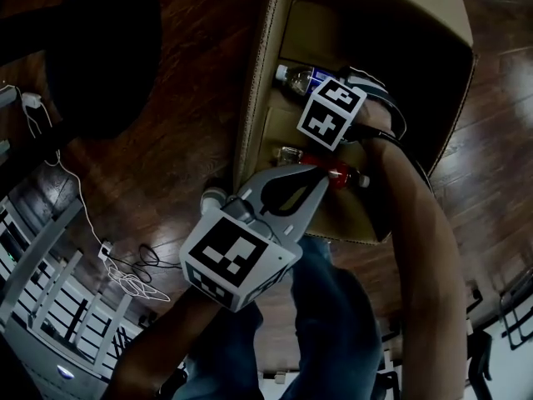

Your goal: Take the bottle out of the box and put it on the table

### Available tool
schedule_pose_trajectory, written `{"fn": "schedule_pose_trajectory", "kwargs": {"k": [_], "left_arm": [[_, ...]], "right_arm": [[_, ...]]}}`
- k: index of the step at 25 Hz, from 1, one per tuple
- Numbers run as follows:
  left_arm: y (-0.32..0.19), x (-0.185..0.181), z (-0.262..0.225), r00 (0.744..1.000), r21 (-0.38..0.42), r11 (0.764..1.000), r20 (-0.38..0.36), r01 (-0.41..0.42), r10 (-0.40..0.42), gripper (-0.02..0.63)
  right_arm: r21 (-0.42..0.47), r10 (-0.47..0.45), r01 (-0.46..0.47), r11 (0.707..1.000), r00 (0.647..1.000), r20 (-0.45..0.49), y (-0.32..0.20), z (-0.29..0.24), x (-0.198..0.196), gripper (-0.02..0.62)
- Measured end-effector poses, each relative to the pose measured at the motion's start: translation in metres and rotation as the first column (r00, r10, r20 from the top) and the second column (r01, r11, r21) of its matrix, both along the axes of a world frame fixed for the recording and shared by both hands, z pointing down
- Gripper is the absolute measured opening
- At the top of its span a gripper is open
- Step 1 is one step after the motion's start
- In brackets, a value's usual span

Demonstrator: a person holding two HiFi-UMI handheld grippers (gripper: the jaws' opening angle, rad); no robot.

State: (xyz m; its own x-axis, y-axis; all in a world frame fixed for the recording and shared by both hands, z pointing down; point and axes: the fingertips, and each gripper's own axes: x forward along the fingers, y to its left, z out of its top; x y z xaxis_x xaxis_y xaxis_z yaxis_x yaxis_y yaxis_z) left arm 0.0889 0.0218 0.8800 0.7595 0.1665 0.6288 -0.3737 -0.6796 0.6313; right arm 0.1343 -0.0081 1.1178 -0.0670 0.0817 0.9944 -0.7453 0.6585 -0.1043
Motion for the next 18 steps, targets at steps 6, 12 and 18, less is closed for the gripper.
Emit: {"fn": "schedule_pose_trajectory", "kwargs": {"k": [6,12,18], "left_arm": [[-0.004,-0.007,-0.009,1.0,0.004,1.0,0.029,0.009,-0.01,-0.002],[-0.008,-0.014,-0.045,0.997,0.015,0.999,0.06,0.038,-0.038,-0.002],[-0.006,-0.016,-0.097,0.996,0.064,0.998,0.087,0.028,-0.034,-0.002]], "right_arm": [[0.077,0.26,-0.266,0.961,0.962,0.085,0.004,-0.022,-0.001,0.265],[0.121,0.443,-0.462,0.878,0.883,0.159,0.008,-0.079,0.009,0.267],[0.17,0.471,-0.495,0.852,0.867,0.166,0.01,-0.16,0.021,0.267]]}}
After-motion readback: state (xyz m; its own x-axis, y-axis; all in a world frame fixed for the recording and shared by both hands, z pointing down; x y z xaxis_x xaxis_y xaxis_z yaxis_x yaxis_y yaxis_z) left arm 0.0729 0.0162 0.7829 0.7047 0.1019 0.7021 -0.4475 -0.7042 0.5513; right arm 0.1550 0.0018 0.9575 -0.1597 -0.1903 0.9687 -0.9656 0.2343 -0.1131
